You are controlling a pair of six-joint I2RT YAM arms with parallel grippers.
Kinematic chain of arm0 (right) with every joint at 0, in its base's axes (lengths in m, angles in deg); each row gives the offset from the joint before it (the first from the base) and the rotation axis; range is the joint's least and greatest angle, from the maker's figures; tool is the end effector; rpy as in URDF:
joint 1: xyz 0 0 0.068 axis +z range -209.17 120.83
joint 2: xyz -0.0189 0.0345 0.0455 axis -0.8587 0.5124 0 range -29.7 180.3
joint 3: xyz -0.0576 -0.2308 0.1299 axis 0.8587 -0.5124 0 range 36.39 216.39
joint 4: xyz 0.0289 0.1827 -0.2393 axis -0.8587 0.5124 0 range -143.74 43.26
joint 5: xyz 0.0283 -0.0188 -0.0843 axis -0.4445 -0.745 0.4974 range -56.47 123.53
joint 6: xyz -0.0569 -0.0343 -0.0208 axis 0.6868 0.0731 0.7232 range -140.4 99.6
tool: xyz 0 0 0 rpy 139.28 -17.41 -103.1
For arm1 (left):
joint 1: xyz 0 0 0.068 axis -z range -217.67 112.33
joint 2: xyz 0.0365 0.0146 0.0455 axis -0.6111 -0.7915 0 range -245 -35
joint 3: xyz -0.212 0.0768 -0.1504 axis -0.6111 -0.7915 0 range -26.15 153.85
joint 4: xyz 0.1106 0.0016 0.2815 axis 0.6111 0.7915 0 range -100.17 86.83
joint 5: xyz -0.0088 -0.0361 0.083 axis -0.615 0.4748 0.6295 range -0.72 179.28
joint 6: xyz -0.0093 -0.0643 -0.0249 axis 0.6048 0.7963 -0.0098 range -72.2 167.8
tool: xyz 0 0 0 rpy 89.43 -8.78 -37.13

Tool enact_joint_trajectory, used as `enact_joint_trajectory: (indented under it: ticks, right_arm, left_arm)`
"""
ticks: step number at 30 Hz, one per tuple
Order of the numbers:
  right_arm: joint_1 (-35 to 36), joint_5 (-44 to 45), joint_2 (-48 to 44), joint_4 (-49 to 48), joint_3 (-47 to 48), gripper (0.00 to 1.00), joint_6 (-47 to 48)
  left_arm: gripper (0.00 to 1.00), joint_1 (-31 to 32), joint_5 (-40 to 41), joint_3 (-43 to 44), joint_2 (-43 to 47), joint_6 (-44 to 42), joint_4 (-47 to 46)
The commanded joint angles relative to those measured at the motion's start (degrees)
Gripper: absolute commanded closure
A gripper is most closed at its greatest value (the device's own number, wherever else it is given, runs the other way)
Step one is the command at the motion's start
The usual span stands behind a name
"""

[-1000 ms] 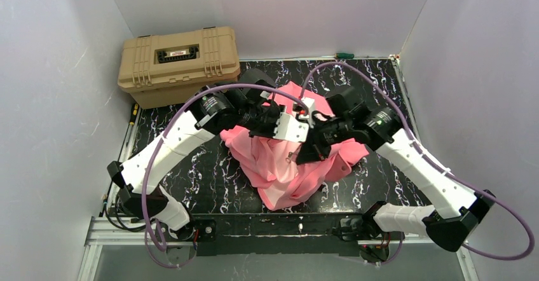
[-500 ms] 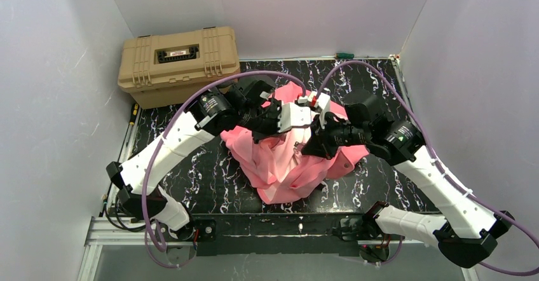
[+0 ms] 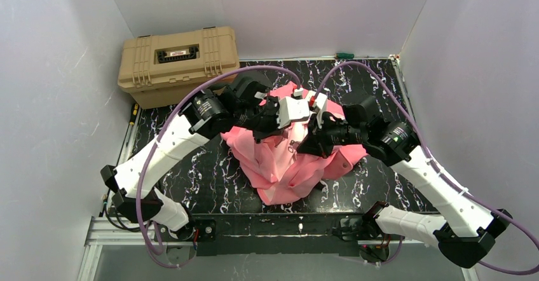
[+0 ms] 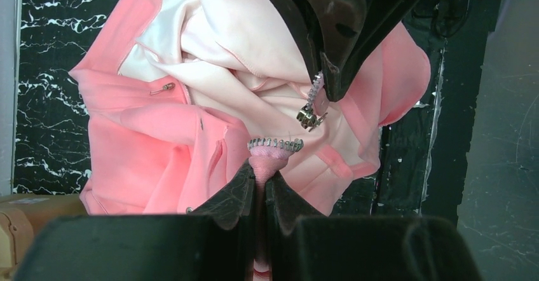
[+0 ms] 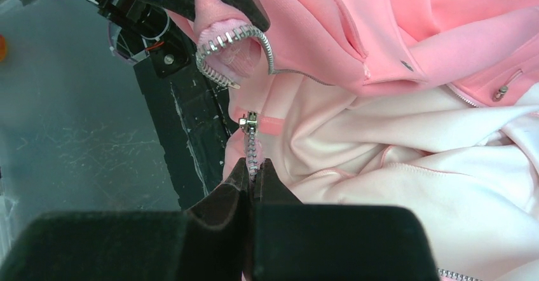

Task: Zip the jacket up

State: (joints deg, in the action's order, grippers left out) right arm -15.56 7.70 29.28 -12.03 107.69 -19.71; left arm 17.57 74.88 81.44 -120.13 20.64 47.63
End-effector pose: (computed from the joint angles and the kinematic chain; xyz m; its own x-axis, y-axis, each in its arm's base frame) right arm 0.1731 0.1990 0.3970 -0.3445 -0.3431 -0.8738 -0.8999 0.3857 0.2033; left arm 0.1859 -0.2925 0.4659 0.1226 0.5987 -0.7915 0.9614 0.1262 0.2444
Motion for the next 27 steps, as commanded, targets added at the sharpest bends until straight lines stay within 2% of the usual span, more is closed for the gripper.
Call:
enact_joint_trajectory:
  ticks: [1, 15, 27]
  right_arm:
    - [0.1, -3.4, 0.6, -2.6, 2.2, 0.99, -0.2]
    - [0.1, -3.2, 4.4, 1.8, 7.7, 0.99, 1.3]
    - [0.1, -3.0, 3.4, 4.2, 6.5, 0.99, 2.5]
  left_arm:
    - [1.0, 0.5, -1.1, -1.0, 4.1, 1.2, -1.4]
    - [1.0, 3.0, 2.9, -1.8, 4.2, -0.5, -1.4]
    - [1.0, 3.3, 4.9, -0.4, 3.4, -1.1, -1.8]
